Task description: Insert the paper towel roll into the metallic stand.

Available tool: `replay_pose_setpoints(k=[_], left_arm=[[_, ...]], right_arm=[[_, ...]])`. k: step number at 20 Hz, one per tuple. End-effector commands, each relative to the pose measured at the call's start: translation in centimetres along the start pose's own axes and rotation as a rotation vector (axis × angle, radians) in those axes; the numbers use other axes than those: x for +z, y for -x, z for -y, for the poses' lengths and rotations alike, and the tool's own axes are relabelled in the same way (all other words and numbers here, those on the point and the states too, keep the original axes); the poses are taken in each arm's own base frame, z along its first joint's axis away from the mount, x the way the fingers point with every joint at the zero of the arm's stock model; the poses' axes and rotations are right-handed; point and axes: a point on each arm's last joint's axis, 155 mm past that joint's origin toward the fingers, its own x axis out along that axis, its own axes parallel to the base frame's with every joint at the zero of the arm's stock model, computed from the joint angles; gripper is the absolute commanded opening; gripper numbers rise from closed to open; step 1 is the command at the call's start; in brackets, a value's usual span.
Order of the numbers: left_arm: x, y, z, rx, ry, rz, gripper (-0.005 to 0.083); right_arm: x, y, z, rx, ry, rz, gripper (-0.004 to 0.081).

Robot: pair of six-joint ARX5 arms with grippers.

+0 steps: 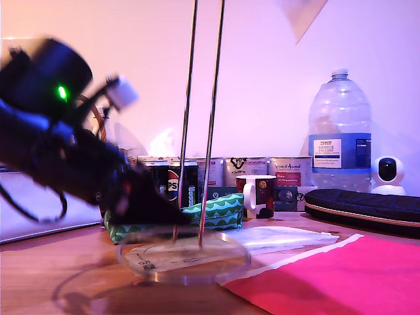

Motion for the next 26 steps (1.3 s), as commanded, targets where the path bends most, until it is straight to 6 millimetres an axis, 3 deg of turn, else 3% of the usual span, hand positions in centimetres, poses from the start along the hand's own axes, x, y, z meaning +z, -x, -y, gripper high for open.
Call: replay_pose_setpoints(k=[1, 4, 12, 18, 26], left_arm=[[1.2, 0.8, 0.1, 0.006, -0.023, 0.026, -0.0024], [2.0, 1.9, -0.9, 0.075, -0.044, 0.017, -0.0024], [-0.1, 3.4, -5.1, 0.308, -0.135, -0.129, -0.0024], [-1.2, 5.0, -8.3, 0.451, -0.154, -0.195, -0.0024], [-1.8, 6.1, -10.1, 0.516, -0.169, -0.226, -0.0024]], right_arm=[[0.6, 1.0, 0.5, -0.012, -0.012, 0.043, -0.0012], [0.5, 2.0, 0.7, -0.012, -0.027, 0.067, -0.0012], [1.2, 4.1, -2.0, 0.169, -0.154, 0.142, -0.0013], [0.8, 3.2, -2.4, 0.172, -0.150, 0.113, -0.0013], [-0.7, 1.7, -1.0, 0.093, -0.123, 0.048, -0.0012]])
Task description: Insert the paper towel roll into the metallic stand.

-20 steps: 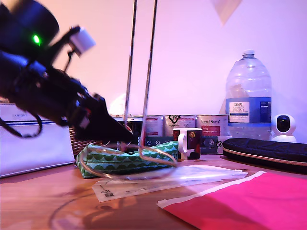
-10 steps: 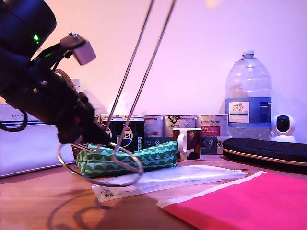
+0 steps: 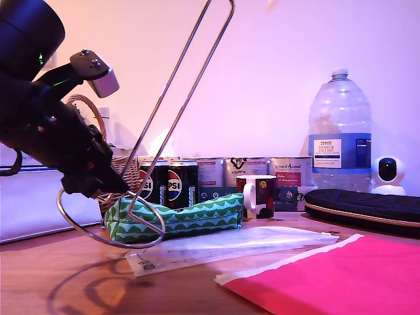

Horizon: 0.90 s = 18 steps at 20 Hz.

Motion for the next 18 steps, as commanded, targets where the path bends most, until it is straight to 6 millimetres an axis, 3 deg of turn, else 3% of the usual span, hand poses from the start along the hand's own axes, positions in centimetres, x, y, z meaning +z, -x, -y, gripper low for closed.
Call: replay_pose_setpoints(k=[1, 4, 10, 18], left_arm=[[0.1, 0.2, -0.7, 0.034, -0.004, 0.005, -0.0024], [0.0, 0.3, -1.2, 0.059, -0.020, -0.003, -0.0024], [0.7, 0.3, -1.8, 0.084, -0.022, 0.024, -0.0024], [1.6, 0.3, -1.0, 0.071, -0.061, 0.047, -0.0024]], right_arm=[[0.0, 0.1, 1.0, -0.036, -0.006, 0.008, -0.0012], [-0.8, -0.6, 1.9, -0.070, -0.014, -0.028, -0.0012], [-2.5, -2.5, 0.0, 0.028, -0.017, -0.089, -0.0012], [-2.9, -3.6, 0.2, 0.013, -0.005, -0.125, -0.0012]])
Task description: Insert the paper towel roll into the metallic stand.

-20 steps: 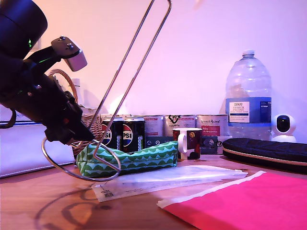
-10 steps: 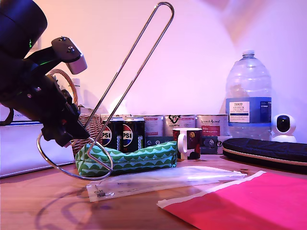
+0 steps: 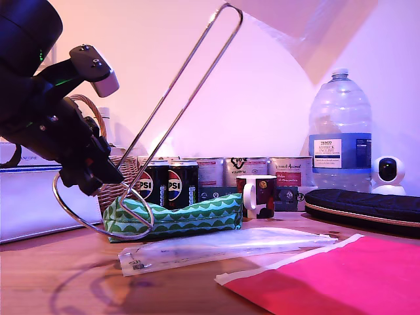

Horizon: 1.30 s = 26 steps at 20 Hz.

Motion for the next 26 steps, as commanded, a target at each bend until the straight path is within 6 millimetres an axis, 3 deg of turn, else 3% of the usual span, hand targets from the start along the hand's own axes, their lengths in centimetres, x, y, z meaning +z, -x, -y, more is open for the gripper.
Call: replay_pose_setpoints(k=[1, 8, 15, 22, 26], left_arm=[[1.0, 0.3, 0.5, -0.006, -0.014, 0.033, -0.0024], [1.3, 0.3, 0.8, -0.012, -0.018, 0.044, -0.0024], [3.8, 1.9, -0.6, 0.017, -0.015, 0.127, -0.0024], [6.3, 2.8, 1.4, -0.045, -0.039, 0.206, -0.0024], [6.9, 3.0, 2.6, -0.104, -0.010, 0.237, -0.0024]], right_arm=[[0.1, -0.5, 0.5, -0.026, 0.018, -0.002, -0.0012], [0.1, 0.9, 0.6, -0.030, -0.008, 0.033, -0.0012], [0.2, -1.2, 0.2, -0.012, 0.000, -0.020, -0.0012], [0.4, -3.2, -1.9, 0.103, 0.004, -0.056, -0.0012], [0.6, -3.0, -3.4, 0.183, -0.003, -0.043, -0.0012]])
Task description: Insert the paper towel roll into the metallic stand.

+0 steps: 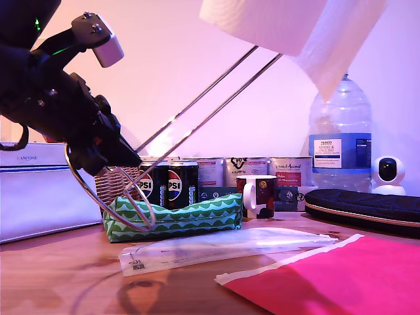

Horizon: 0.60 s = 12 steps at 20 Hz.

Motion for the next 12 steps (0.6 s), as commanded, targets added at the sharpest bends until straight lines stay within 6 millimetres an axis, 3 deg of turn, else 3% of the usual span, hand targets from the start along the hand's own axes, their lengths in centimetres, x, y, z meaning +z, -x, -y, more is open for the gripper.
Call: replay_pose_setpoints(k=[1, 5, 9, 12], left_arm=[[3.3, 0.5, 0.2, -0.015, 0.010, 0.118, -0.0024], [3.7, 0.6, 0.8, -0.050, 0.031, 0.140, -0.0024], [3.9, 0.7, 1.0, -0.072, 0.034, 0.158, -0.0024], [4.9, 1.1, 1.3, -0.096, 0.036, 0.199, -0.0024]], right_arm=[[0.5, -0.7, -1.8, 0.094, 0.002, 0.009, -0.0012], [0.9, 0.7, -2.7, 0.135, 0.005, 0.056, -0.0012], [1.7, 4.3, -2.6, 0.121, -0.028, 0.156, -0.0013], [1.6, 5.6, -2.5, 0.116, -0.065, 0.189, -0.0013]])
